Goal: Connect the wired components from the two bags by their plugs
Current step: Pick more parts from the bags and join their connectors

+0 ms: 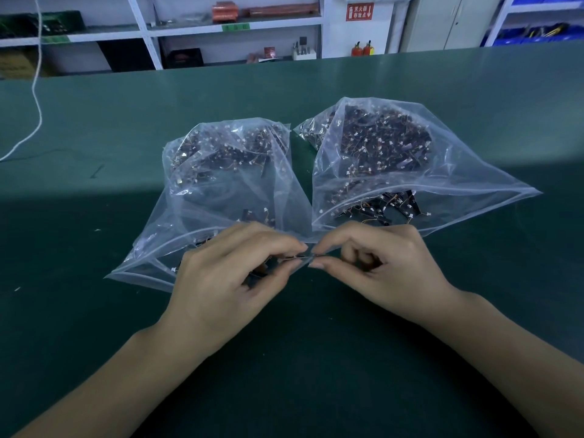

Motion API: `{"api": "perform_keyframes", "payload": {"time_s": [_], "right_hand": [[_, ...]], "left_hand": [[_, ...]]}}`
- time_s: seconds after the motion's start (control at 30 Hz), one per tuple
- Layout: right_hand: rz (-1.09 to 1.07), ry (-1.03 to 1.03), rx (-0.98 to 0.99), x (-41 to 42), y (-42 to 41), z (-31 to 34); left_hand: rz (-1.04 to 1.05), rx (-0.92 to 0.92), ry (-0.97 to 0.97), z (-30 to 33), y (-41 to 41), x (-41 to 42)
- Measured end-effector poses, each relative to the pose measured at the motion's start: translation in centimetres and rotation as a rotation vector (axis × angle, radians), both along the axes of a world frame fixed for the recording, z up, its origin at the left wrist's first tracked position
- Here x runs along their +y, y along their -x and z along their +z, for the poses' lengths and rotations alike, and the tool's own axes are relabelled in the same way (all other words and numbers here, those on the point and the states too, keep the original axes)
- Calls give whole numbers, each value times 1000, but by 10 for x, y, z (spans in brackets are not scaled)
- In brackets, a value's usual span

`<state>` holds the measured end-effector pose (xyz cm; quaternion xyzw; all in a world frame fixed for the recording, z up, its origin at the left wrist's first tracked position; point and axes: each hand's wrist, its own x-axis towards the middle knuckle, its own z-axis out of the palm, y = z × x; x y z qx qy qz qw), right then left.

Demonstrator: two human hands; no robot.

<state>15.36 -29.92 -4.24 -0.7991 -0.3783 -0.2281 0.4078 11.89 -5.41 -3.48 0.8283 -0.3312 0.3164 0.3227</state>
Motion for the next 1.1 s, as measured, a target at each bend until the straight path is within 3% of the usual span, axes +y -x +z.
{"api": "perform_keyframes", "payload": {"time_s": [1.1], "right_hand": [[-18, 75, 29, -2, 1, 1]], "left_hand": [[7, 52, -56, 4, 2, -3]]}}
